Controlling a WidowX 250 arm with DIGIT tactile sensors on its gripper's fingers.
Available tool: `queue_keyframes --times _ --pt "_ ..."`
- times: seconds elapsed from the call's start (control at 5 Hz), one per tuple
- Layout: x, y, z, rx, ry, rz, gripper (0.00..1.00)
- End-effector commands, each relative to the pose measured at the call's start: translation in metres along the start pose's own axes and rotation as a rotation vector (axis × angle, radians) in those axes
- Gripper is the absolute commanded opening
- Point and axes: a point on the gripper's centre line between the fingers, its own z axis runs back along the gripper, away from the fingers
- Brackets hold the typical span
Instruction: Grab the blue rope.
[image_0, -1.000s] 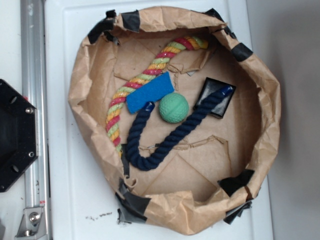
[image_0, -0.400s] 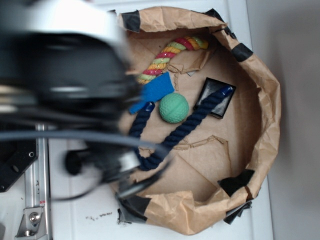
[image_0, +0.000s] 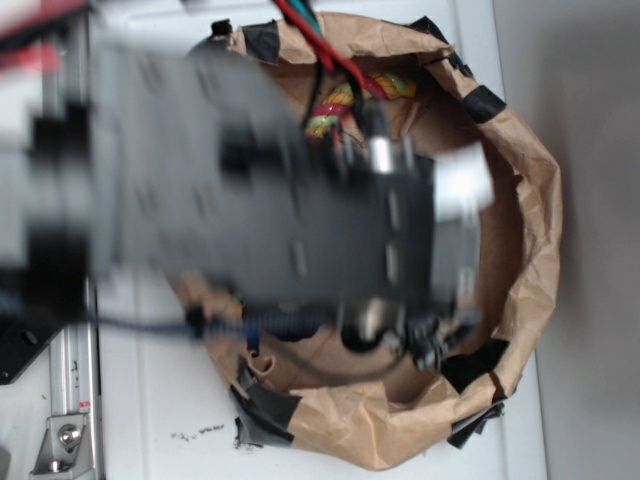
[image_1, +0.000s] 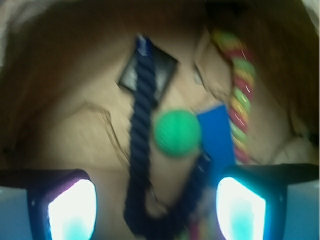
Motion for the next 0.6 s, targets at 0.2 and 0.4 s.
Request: queue_keyframes --times 0.2,0.4 --pt "-0.035 -0.003 -0.081 -0.067 0.122 -0.076 1.0" --pt "-0.03 0.004 -0.08 -0.178 0.061 -0.102 0.0"
